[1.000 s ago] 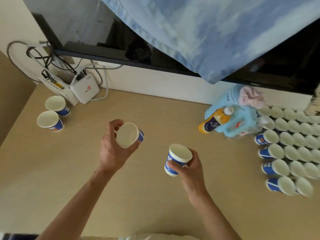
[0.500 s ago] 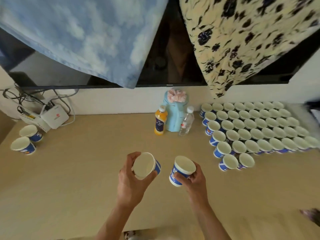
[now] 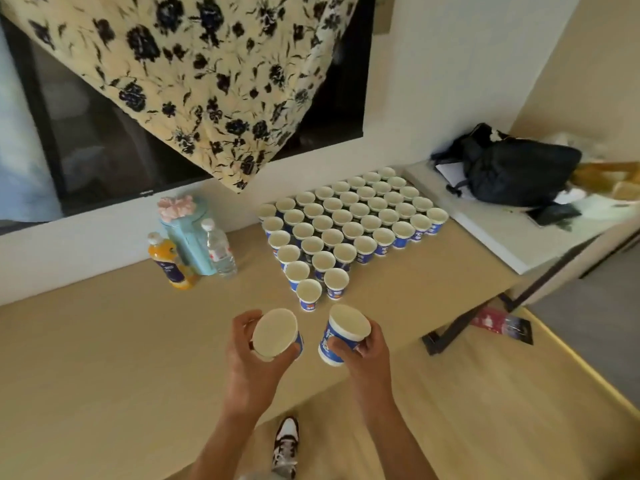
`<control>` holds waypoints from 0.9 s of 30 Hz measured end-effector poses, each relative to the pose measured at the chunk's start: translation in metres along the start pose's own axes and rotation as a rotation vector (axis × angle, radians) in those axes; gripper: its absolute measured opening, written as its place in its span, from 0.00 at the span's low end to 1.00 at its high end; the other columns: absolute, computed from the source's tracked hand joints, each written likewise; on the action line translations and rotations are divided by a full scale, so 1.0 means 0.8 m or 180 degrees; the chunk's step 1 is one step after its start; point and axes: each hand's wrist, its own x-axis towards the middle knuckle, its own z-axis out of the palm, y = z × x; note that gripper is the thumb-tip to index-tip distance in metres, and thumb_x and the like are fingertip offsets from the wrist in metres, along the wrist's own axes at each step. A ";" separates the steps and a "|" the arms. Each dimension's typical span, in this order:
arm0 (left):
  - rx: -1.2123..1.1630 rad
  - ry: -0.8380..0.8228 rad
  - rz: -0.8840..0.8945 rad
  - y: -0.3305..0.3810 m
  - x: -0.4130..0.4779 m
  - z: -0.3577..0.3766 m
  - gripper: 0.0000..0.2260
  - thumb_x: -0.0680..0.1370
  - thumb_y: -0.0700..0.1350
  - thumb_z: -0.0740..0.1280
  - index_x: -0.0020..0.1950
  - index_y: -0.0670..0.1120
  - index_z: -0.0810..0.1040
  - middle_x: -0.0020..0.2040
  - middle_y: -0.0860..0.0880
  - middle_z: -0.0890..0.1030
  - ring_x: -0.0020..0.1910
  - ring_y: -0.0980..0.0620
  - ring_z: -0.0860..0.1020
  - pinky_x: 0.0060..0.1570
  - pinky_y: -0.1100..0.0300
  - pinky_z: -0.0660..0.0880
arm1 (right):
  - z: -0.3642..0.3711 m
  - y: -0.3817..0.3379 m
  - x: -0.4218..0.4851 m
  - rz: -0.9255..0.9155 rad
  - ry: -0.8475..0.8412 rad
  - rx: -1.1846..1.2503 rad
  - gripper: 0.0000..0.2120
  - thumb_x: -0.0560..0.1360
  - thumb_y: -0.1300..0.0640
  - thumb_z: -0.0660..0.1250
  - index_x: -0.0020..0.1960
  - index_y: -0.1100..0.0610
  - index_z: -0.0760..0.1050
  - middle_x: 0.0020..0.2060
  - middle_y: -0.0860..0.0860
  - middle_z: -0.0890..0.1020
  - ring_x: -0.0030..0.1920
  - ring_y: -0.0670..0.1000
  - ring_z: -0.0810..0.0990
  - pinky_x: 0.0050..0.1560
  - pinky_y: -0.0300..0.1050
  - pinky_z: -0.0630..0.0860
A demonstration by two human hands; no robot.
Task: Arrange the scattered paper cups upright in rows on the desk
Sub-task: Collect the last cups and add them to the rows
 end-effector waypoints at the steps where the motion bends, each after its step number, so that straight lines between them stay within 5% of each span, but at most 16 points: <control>1: 0.0036 -0.0078 0.0011 0.002 0.001 0.011 0.33 0.60 0.44 0.84 0.59 0.52 0.72 0.54 0.51 0.81 0.48 0.66 0.78 0.44 0.73 0.74 | -0.010 -0.001 0.003 0.0022 0.0024 -0.0006 0.38 0.53 0.51 0.80 0.61 0.55 0.77 0.53 0.48 0.85 0.53 0.48 0.84 0.50 0.41 0.80; 7: -0.0133 -0.0453 -0.0206 0.005 0.036 0.093 0.31 0.56 0.55 0.78 0.56 0.59 0.73 0.53 0.57 0.81 0.50 0.58 0.80 0.51 0.54 0.79 | -0.077 -0.005 0.055 0.0036 0.0314 -0.0322 0.34 0.54 0.50 0.79 0.59 0.51 0.77 0.52 0.45 0.85 0.54 0.48 0.83 0.47 0.39 0.80; 18: -0.0385 -0.0355 -0.0381 0.005 0.131 0.229 0.31 0.61 0.47 0.80 0.62 0.53 0.75 0.53 0.63 0.79 0.52 0.59 0.79 0.46 0.68 0.78 | -0.144 -0.021 0.216 0.0315 0.0053 -0.0705 0.31 0.59 0.59 0.80 0.60 0.52 0.75 0.55 0.48 0.82 0.55 0.49 0.82 0.50 0.45 0.80; 27: -0.0140 0.0227 -0.0459 0.007 0.151 0.241 0.30 0.61 0.53 0.78 0.62 0.57 0.75 0.56 0.59 0.81 0.57 0.55 0.80 0.53 0.62 0.77 | -0.143 0.002 0.320 0.0519 -0.0458 -0.1158 0.30 0.58 0.55 0.79 0.59 0.48 0.75 0.55 0.48 0.82 0.53 0.42 0.81 0.45 0.38 0.79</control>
